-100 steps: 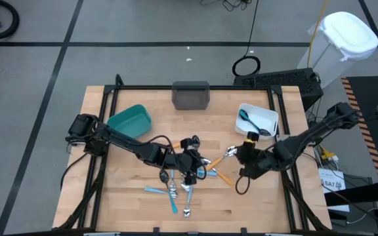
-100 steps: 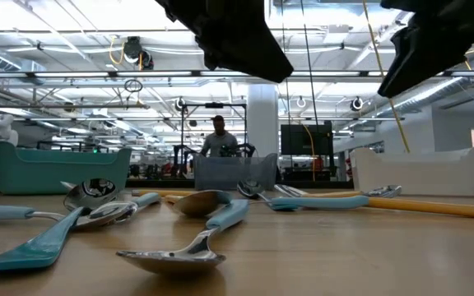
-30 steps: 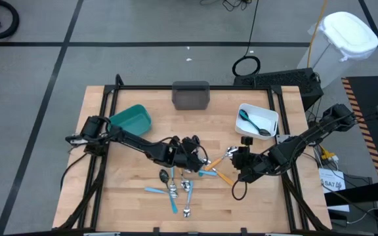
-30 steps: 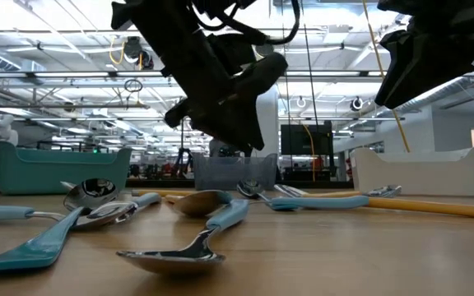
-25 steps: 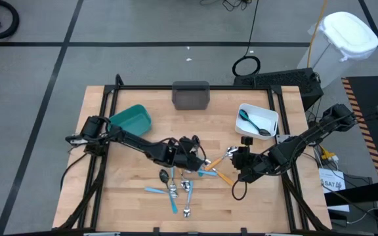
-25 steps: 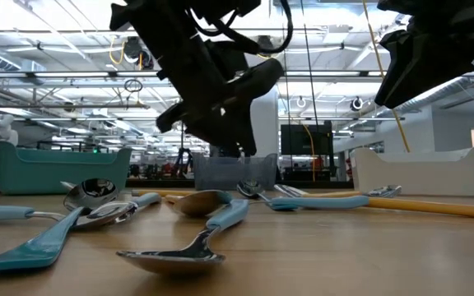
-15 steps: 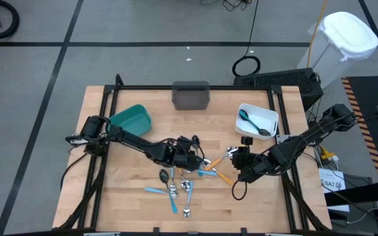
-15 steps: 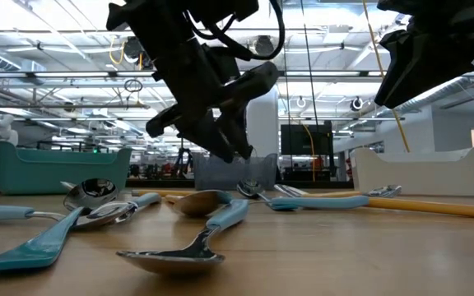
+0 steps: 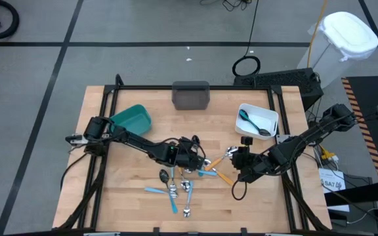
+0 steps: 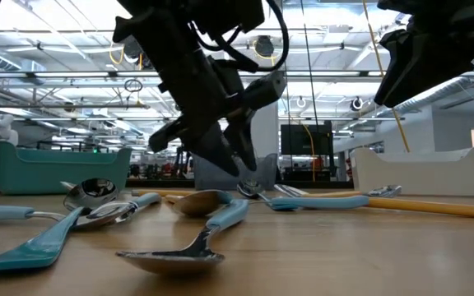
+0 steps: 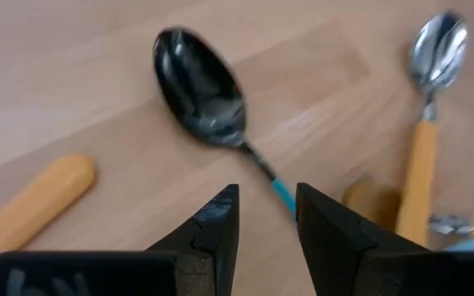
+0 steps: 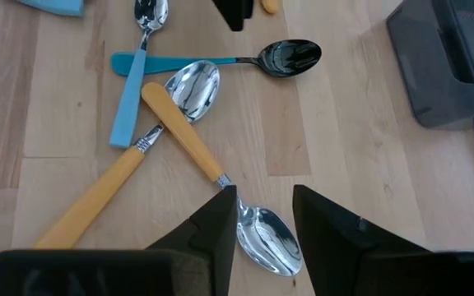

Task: Sort silverware by color (type)
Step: Put the blue spoon into the white bin

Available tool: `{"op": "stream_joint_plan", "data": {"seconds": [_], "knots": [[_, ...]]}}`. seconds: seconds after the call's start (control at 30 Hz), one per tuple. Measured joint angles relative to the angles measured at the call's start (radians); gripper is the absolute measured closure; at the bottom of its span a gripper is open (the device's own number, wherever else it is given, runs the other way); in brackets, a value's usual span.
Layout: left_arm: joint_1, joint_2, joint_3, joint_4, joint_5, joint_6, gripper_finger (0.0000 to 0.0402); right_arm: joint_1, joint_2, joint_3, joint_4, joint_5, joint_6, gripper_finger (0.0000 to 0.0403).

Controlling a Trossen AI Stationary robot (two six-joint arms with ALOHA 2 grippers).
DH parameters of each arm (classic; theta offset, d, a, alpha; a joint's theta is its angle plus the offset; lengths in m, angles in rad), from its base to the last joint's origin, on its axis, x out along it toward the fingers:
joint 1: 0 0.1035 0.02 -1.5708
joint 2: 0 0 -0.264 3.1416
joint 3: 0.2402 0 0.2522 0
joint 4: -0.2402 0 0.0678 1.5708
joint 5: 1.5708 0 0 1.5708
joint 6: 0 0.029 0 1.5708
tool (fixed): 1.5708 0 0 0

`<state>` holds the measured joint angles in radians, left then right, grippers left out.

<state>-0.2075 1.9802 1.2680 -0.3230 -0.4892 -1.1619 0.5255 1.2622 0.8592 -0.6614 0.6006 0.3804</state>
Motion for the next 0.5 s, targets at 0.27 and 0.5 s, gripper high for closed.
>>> {"op": "stream_joint_plan", "data": {"seconds": [0.27, 0.5], "knots": [[0.006, 0.018, 0.002, 0.075, 0.026, -0.016, 0.0282, 0.0, 0.0, 0.0, 0.0, 0.001, -0.003, 0.0289], [0.01, 0.045, 0.0, 0.089, 0.057, -0.046, 0.0282, 0.0, 0.0, 0.0, 0.001, 0.001, -0.003, 0.0289]]}}
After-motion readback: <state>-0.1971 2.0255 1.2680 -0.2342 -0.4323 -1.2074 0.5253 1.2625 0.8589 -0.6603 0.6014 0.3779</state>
